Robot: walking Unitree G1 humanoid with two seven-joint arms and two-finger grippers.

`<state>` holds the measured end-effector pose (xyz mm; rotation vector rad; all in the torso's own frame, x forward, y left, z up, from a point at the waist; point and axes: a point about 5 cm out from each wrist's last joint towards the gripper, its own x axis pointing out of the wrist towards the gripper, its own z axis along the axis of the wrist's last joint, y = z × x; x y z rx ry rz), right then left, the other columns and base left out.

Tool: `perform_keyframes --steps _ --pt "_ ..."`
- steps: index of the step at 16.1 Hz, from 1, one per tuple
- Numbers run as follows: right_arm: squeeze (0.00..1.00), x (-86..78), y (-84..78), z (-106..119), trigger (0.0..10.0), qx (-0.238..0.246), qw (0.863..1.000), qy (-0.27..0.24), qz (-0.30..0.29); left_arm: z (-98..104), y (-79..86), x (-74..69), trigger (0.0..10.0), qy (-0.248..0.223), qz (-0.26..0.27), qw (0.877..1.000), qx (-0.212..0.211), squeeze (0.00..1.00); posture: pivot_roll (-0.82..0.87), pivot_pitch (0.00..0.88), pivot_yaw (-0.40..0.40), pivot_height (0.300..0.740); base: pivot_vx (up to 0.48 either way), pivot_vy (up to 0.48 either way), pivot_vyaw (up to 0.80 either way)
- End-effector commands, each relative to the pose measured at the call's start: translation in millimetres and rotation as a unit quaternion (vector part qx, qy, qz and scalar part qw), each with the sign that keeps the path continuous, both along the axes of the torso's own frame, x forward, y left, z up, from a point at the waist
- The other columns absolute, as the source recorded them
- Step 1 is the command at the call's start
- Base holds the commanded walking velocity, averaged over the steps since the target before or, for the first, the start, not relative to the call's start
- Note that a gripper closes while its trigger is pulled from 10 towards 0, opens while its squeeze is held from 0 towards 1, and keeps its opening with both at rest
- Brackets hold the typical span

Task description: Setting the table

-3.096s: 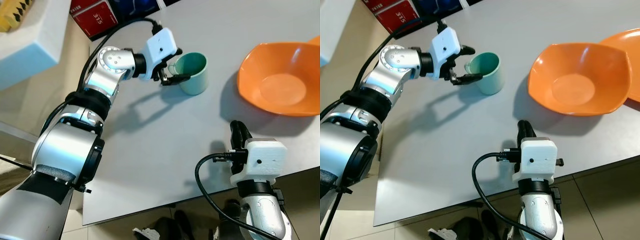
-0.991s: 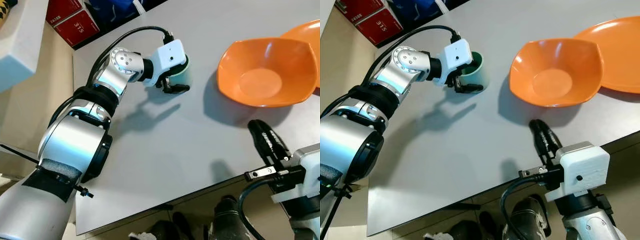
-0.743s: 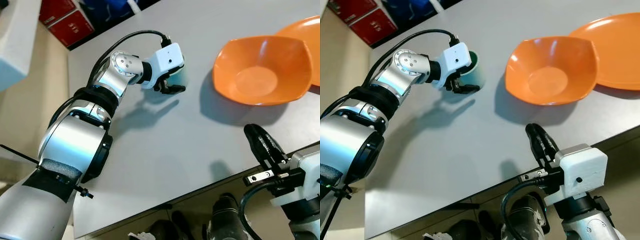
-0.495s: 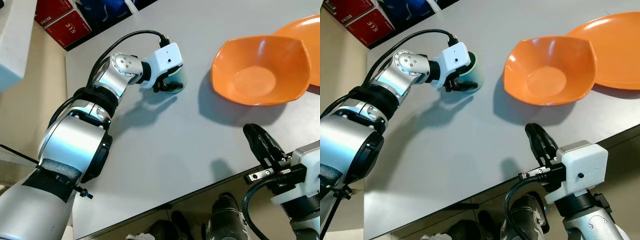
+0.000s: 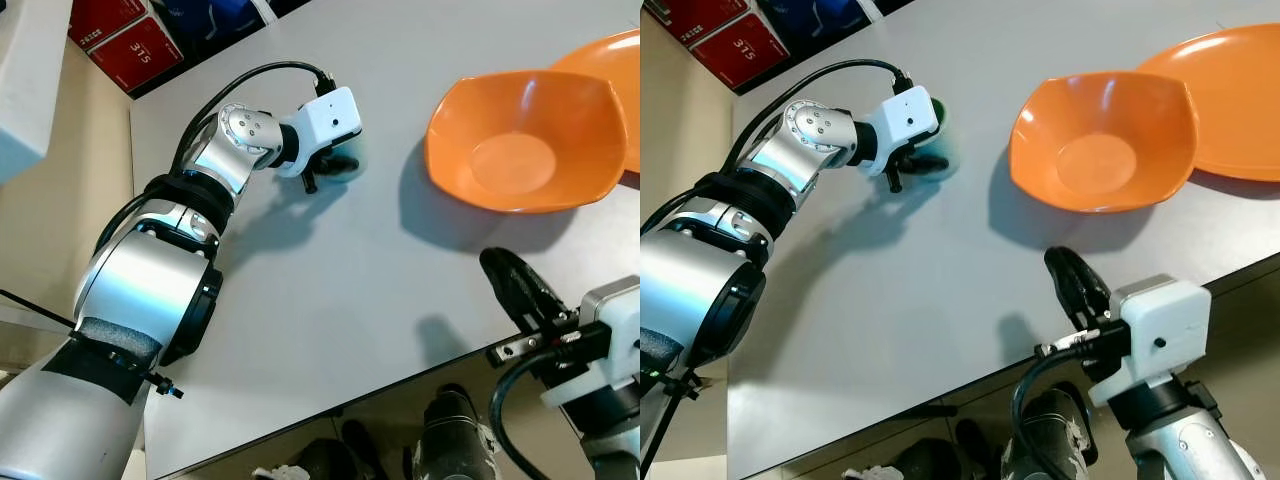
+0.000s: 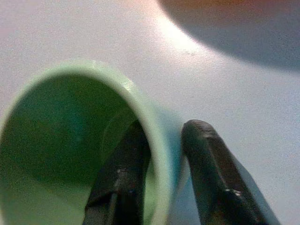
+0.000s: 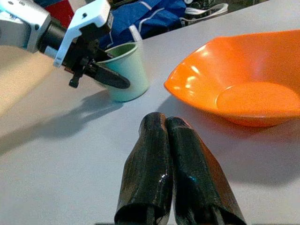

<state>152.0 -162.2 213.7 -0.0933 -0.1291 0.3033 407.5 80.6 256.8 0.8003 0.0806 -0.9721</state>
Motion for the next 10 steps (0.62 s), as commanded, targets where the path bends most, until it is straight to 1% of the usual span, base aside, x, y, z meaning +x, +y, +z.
perform_keyframes --steps 1,2,3,6,9,10 --pt "0.00 -4.1 4.6 0.4 10.0 0.009 1.000 0.008 0.013 -10.4 15.1 1.4 10.0 0.012 0.026 1.000 0.006 0.00 -0.52 0.298 0.400 0.740 0.000 0.000 0.00" --pt "0.00 -4.0 4.8 0.3 10.0 0.010 1.000 0.009 0.012 -11.2 15.1 0.8 10.0 0.020 0.021 1.000 0.007 1.00 -0.52 0.298 0.400 0.740 0.000 0.000 0.00" --pt "0.00 -3.8 4.9 0.5 10.0 0.010 1.000 0.010 0.013 -10.7 15.7 1.1 10.0 0.027 0.026 0.999 -0.002 1.00 -0.52 0.301 0.400 0.740 0.000 0.000 0.00" --pt "0.00 -3.6 5.0 1.1 10.0 0.011 1.000 0.013 0.014 -7.6 17.9 2.3 10.0 0.026 0.036 0.999 -0.013 1.00 -0.52 0.301 0.400 0.740 0.000 0.000 0.00" --pt "0.00 -2.8 6.1 2.0 10.0 0.014 1.000 0.019 0.019 -3.3 18.8 2.3 10.0 0.036 0.034 0.998 -0.026 1.00 -0.51 0.295 0.400 0.740 0.000 0.000 0.00" --pt "0.00 -2.5 6.9 1.7 10.0 0.015 0.999 0.020 0.019 -2.4 18.5 2.6 10.0 0.029 0.035 0.998 -0.030 1.00 -0.51 0.292 0.400 0.740 0.000 0.000 0.00"
